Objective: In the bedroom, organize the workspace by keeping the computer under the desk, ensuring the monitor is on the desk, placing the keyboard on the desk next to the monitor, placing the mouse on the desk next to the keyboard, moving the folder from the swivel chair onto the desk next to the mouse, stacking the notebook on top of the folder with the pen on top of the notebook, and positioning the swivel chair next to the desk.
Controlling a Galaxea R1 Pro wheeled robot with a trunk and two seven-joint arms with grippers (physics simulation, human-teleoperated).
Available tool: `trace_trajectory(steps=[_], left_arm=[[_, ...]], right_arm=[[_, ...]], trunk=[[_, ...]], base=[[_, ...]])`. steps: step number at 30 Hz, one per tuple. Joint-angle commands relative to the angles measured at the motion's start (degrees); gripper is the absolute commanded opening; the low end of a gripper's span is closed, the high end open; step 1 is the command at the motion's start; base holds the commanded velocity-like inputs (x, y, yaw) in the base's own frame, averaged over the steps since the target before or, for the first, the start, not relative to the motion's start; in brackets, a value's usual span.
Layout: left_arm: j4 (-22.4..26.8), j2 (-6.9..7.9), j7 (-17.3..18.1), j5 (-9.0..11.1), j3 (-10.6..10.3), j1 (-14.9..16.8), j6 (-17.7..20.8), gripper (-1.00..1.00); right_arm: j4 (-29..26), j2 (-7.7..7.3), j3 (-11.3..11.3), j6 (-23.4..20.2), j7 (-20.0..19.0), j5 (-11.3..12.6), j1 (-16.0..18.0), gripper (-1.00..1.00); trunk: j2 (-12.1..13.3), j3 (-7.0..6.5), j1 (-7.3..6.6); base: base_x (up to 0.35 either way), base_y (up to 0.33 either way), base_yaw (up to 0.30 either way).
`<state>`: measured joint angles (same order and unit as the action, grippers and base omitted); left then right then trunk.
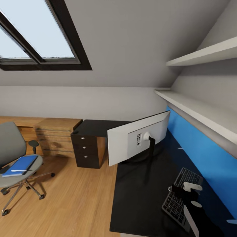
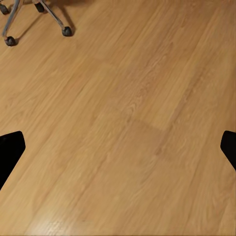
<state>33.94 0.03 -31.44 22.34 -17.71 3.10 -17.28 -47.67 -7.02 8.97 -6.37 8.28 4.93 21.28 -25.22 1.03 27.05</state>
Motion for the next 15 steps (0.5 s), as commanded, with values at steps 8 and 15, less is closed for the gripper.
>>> trace_trajectory(steps=[8, 15], left_arm=[[-0.01, 0.17, -0.29, 0.64, -0.27, 0.07, -0.34, 1.0], [1.03, 0.23, -0.07, 0.49, -0.4, 0.07, -0.43, 1.0]], right_arm=[[4.68, -0.16, -0.16, 1.93, 0.24, 0.33, 2.68, 1.0], [12.54, -0.19, -0.18, 2.94, 0.24, 0.19, 6.28, 1.0]], trunk=[[-0.11, 0.11, 0.05], [-0.11, 0.11, 0.05]], base=[[0.23, -0.004, 0.0], [0.047, 0.0, 0.0]])
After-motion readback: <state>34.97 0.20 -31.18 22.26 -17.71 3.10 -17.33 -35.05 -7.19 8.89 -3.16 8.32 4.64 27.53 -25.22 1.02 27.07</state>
